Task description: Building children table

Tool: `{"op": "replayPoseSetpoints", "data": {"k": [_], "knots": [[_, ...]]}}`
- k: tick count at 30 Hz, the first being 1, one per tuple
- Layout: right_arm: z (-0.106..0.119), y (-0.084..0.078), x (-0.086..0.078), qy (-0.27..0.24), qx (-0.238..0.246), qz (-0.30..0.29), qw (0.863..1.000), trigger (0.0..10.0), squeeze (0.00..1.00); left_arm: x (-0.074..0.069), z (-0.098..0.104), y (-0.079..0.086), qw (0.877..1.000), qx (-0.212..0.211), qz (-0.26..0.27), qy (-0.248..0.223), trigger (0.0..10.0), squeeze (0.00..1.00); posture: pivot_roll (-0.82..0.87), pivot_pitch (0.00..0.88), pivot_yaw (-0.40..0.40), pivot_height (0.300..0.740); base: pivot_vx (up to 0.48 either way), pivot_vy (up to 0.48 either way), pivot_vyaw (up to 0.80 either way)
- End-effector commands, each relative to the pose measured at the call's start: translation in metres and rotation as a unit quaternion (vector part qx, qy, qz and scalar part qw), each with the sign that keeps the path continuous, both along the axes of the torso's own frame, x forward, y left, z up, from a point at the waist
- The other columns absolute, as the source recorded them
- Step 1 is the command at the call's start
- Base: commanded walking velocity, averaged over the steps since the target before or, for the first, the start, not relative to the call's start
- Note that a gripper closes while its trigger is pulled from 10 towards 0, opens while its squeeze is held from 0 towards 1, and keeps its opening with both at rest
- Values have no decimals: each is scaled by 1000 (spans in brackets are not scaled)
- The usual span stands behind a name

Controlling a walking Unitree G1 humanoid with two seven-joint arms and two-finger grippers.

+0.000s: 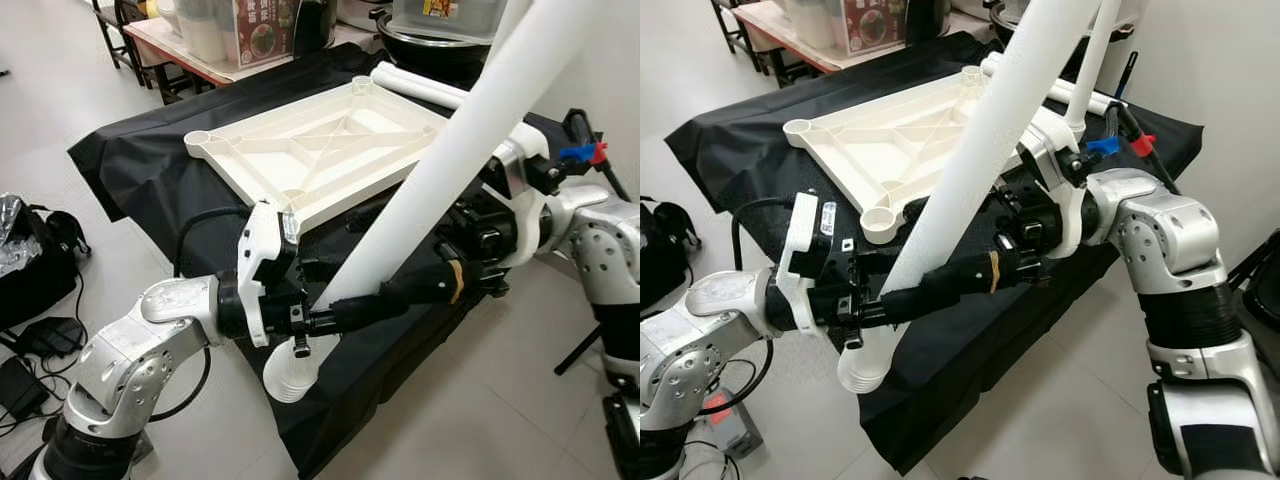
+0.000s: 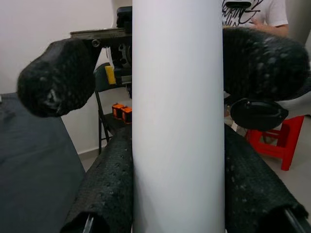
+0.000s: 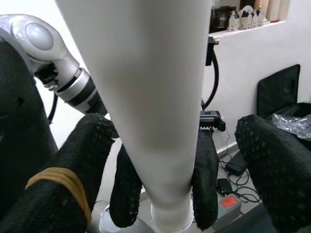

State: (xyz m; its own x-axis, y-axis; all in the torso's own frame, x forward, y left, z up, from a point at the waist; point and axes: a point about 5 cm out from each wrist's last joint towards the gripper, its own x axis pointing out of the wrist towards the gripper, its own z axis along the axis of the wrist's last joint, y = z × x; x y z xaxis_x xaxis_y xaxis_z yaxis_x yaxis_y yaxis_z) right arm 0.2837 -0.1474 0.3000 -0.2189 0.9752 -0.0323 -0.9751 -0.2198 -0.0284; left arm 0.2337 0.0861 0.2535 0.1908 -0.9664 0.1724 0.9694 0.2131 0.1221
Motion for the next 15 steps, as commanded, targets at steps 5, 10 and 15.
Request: {"op": "replayPoseSetpoints", "data": {"k": [5,10,15], "knots": [[6,0,-1,-17,20,2,1000,0,0,-1,-1,-2,1000,3,-3,3,10000,0,-12,97,-14,740,0,0,0],[7,-1,-1,-22,20,1,1000,0,0,0,-1,-3,1000,0,0,4,10000,0,-13,97,-14,740,0,0,0],[8,0,2,-27,26,-13,999,0,0,1,0,-4,1000,-2,4,5,10000,0,-13,97,-14,740,0,0,0]]}}
